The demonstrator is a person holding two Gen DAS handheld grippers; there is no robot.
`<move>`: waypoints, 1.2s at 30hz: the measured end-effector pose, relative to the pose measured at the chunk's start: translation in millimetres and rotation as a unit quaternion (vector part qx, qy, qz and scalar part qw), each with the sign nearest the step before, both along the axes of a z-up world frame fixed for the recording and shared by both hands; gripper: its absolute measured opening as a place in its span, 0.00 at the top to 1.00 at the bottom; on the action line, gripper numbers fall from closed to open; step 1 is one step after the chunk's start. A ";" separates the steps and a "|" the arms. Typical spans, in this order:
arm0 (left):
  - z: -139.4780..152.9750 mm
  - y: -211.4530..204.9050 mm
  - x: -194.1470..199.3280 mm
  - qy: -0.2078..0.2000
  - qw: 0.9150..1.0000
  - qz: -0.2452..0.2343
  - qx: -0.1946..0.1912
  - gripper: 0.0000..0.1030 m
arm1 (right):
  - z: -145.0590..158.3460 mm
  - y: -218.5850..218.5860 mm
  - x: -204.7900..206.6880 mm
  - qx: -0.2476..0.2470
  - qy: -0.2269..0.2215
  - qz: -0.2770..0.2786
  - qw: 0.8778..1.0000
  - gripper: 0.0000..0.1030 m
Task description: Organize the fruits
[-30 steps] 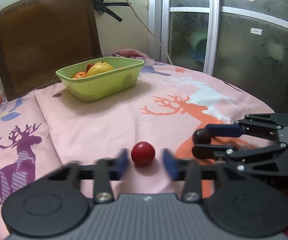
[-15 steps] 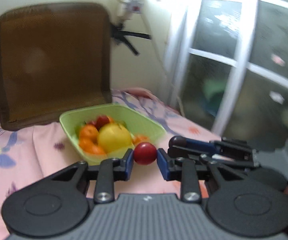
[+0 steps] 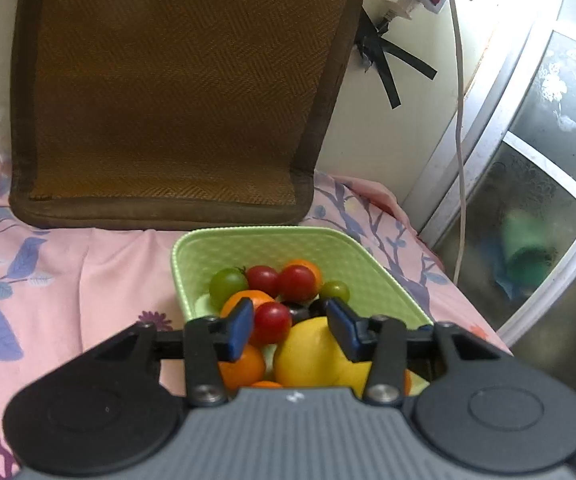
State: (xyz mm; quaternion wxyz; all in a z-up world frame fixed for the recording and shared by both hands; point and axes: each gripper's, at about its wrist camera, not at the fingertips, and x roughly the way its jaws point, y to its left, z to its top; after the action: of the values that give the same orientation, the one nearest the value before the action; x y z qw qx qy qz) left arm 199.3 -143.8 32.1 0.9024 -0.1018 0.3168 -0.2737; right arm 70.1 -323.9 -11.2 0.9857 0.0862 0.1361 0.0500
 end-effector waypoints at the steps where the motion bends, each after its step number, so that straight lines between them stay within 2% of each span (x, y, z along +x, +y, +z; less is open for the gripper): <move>1: 0.5 2.6 -2.4 0.001 1.000 0.003 -0.003 0.59 | 2.5 0.4 -0.4 -0.001 -0.003 0.000 1.000 0.70; 5: 6.7 15.3 -32.5 -0.011 1.000 0.000 -0.017 0.59 | 6.8 4.8 -18.4 -0.001 -0.014 0.001 1.000 0.70; 8: 4.9 15.0 -68.5 -0.037 0.999 -0.011 0.021 0.59 | 3.2 3.8 -38.4 0.014 -0.012 0.002 1.000 0.69; 11: -0.5 14.9 -111.5 -0.064 0.997 -0.020 0.049 0.53 | -6.0 0.3 -66.4 0.043 -0.005 -0.001 0.999 0.69; 13: -4.3 16.3 -133.8 -0.063 0.996 -0.028 0.050 0.53 | -14.8 -1.3 -86.7 0.054 0.006 -0.009 0.998 0.69; 20: -14.7 22.7 -189.5 -0.060 0.996 -0.015 0.068 0.41 | -33.9 4.2 -141.0 0.081 0.064 -0.038 0.994 0.69; 21: -16.2 23.6 -195.5 -0.061 0.996 -0.012 0.068 0.40 | -35.4 4.7 -147.8 0.086 0.068 -0.042 0.993 0.66; 22: -17.5 25.0 -201.1 -0.062 0.996 -0.008 0.068 0.36 | -36.7 4.8 -155.0 0.093 0.072 -0.047 0.992 0.62; 23: -19.1 26.8 -206.3 -0.061 0.996 -0.004 0.069 0.25 | -38.3 5.6 -161.8 0.101 0.074 -0.050 0.991 0.53; 25: -21.3 29.8 -217.6 -0.062 0.995 0.013 0.073 0.01 | -42.6 9.2 -174.9 0.112 0.080 -0.052 0.989 0.51; 31: -16.7 35.4 -247.4 -0.081 0.989 0.056 0.112 0.00 | -43.0 26.4 -199.9 0.104 0.087 -0.038 0.990 0.50; 36: -7.9 39.6 -271.3 -0.108 0.982 0.089 0.128 0.00 | -36.3 34.2 -214.4 0.103 0.078 -0.020 0.991 0.45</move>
State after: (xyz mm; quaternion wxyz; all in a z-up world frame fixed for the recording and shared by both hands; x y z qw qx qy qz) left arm -72.0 -104.2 24.2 0.9576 0.0164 0.2398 -0.1586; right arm -144.3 -289.7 -47.4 0.9589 0.1934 0.2045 0.0368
